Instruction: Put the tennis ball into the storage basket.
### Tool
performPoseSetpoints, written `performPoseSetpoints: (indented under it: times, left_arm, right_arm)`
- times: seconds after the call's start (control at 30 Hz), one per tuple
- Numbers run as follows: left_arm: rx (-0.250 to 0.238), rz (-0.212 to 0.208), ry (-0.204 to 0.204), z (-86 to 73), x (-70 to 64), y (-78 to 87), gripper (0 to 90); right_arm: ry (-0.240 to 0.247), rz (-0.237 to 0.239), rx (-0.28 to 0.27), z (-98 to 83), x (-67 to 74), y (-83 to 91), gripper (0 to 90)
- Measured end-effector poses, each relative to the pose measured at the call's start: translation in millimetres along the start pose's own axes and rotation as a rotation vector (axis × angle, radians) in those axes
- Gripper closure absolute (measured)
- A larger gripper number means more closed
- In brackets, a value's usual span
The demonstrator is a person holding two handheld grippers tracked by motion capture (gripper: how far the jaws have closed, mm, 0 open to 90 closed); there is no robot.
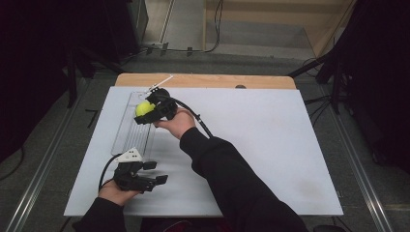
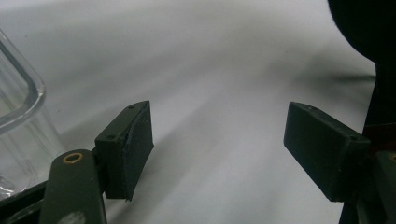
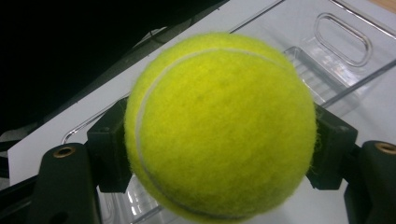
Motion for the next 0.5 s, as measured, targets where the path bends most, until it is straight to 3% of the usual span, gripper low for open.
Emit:
performPoseSetpoints:
  times: [0.5]
  left_arm:
    - [-0.007, -0.003, 0.002, 0.3, 0.3, 1.0, 24.6]
  right_arm:
    - [0.006, -0.001, 0.008, 11.7, 2.7, -22.9, 23.4]
Point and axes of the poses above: each handheld gripper's, and its own axes: y roughly backward along the jaws, z roughly out of its top, x roughly to its left, the point moved 6 cm from there along -y, roughly forward along the jaws, and after that the axes turned 9 degrees about -x, right-handed, at the moved point
